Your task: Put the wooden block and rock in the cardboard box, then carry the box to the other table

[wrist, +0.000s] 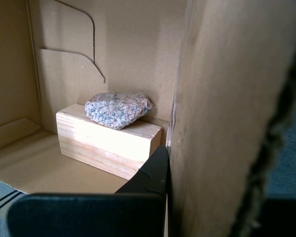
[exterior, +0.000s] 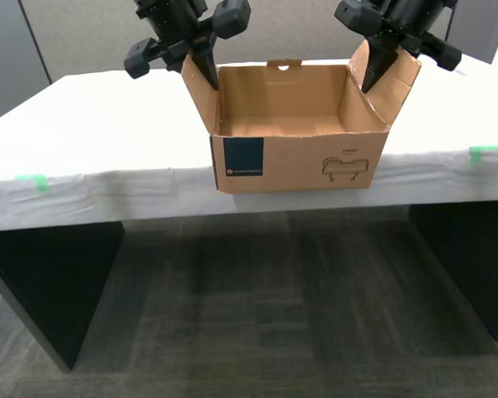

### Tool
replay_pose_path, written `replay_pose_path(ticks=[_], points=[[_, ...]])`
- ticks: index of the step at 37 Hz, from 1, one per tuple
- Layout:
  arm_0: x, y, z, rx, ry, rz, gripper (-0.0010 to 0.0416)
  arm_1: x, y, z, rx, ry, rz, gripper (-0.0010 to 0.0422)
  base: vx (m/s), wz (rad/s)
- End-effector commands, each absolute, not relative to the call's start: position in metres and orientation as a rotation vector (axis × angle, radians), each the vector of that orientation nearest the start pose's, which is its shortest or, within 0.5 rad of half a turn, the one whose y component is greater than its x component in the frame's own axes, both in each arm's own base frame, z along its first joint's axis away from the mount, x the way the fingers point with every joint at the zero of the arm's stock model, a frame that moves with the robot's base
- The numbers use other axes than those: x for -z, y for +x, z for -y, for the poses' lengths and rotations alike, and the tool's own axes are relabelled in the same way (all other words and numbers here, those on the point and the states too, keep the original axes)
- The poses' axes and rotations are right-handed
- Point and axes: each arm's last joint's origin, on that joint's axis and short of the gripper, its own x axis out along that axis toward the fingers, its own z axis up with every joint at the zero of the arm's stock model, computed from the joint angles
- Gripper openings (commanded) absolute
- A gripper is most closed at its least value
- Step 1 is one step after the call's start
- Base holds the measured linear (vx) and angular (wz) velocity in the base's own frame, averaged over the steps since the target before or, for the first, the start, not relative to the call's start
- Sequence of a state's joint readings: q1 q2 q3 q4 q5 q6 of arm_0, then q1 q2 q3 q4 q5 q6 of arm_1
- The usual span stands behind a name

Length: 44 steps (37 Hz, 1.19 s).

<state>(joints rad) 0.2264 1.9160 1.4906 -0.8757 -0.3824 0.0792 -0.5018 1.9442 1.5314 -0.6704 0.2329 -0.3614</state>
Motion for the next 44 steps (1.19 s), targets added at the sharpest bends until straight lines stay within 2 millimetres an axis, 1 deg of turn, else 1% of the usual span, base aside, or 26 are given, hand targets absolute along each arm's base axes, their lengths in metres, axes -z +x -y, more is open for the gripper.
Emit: replay_pose_path(ticks=[1, 7, 12, 16, 21, 29, 35, 44], points=[[-0.215, 0.369, -0.102, -0.487, 0.164, -1.338, -0.0001, -0.221, 0.35, 0.206, 0.472, -0.159, -1.202, -0.0001, 0.128, -0.009], [-0.215, 0.366, -0.109, -0.504, 0.151, -1.346, -0.0001, -0.215, 0.333, 0.202, 0.414, -0.12, -1.2, -0.0001, 0.141, -0.006], [-0.215, 0.365, -0.112, -0.511, 0.145, -1.348, -0.0001, -0.218, 0.321, 0.193, 0.399, -0.161, -1.171, -0.0001, 0.154, -0.011], [-0.214, 0.365, -0.113, -0.511, 0.145, -1.35, -0.0001, -0.222, 0.32, 0.188, 0.383, -0.187, -1.163, -0.0001, 0.159, -0.013], [-0.215, 0.364, -0.115, -0.513, 0.146, -1.349, -0.0001, -0.221, 0.32, 0.187, 0.377, -0.189, -1.171, -0.0001, 0.159, -0.01], [-0.215, 0.36, -0.129, -0.544, 0.122, -1.355, -0.0001, -0.221, 0.32, 0.187, 0.372, -0.193, -1.168, -0.0001, 0.162, -0.011], [-0.216, 0.359, -0.135, -0.56, 0.111, -1.344, -0.0001, -0.222, 0.32, 0.187, 0.378, -0.189, -1.16, -0.0001, 0.162, -0.017], [-0.224, 0.362, -0.138, -0.569, 0.107, -1.314, -0.0001, -0.223, 0.322, 0.187, 0.391, -0.178, -1.14, -0.0001, 0.157, -0.016]])
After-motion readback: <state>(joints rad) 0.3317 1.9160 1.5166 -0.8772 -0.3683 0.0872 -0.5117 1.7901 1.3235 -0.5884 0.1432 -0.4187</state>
